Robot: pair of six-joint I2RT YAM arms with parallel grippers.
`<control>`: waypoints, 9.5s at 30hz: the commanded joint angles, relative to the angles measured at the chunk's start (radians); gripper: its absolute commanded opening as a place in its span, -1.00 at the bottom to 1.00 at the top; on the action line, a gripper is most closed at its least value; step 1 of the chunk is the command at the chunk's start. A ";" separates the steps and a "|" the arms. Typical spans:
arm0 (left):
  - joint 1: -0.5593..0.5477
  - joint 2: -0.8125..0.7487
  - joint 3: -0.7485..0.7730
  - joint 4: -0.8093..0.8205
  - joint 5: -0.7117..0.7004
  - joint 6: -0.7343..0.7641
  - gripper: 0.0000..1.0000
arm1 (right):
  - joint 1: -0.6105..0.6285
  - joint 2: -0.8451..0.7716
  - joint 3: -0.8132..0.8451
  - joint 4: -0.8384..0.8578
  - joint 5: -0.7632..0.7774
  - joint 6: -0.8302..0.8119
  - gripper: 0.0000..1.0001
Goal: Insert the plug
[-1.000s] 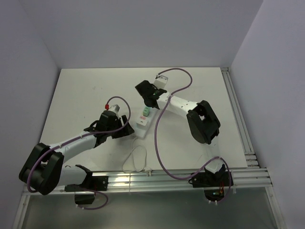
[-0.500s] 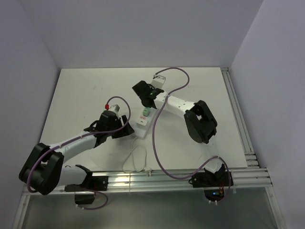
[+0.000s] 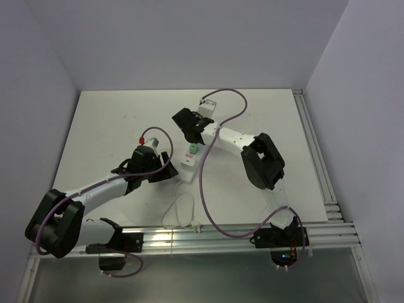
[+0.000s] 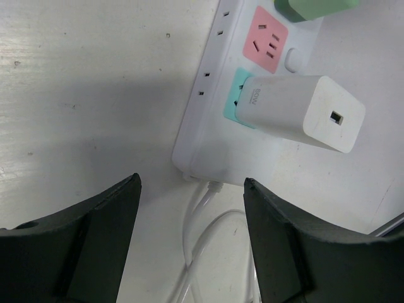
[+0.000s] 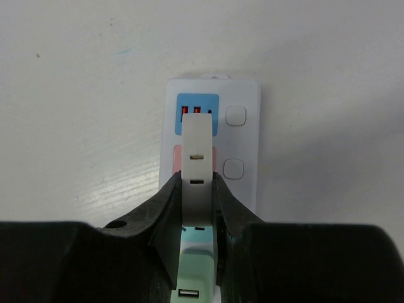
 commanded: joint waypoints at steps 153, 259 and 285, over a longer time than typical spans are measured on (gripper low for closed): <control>0.028 0.187 0.184 0.100 0.077 0.113 0.48 | -0.005 0.089 0.059 -0.159 -0.043 -0.119 -1.00; 0.170 -0.393 -0.151 0.428 0.455 -0.086 0.42 | -0.009 -0.877 -0.681 0.539 -0.868 -0.493 -1.00; 0.187 -0.422 -0.120 0.752 0.776 -0.227 0.31 | -0.068 -0.952 -0.708 0.640 -1.481 -0.283 -1.00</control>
